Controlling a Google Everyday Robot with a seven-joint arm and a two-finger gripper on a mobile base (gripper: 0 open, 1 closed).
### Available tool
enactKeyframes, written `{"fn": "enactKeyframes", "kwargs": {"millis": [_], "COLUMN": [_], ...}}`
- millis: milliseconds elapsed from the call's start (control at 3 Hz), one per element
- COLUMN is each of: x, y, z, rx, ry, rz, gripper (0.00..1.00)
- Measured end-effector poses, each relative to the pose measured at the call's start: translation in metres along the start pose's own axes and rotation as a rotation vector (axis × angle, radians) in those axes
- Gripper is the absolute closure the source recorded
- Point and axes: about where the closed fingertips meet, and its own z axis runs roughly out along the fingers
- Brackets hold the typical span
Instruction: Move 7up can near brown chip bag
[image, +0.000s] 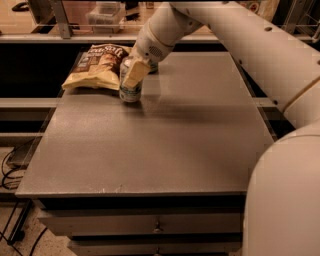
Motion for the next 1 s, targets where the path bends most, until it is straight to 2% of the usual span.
{"fn": "enactKeyframes", "kwargs": {"millis": [667,1000], "x": [-0.0084,-0.0087], "y": [-0.0076,-0.0069], "z": [0.0041,0.0062], "rx": [0.030,0.027], "ry": [0.035,0.035], "rz": [-0.039,-0.039], "gripper": [0.12,0.00]}}
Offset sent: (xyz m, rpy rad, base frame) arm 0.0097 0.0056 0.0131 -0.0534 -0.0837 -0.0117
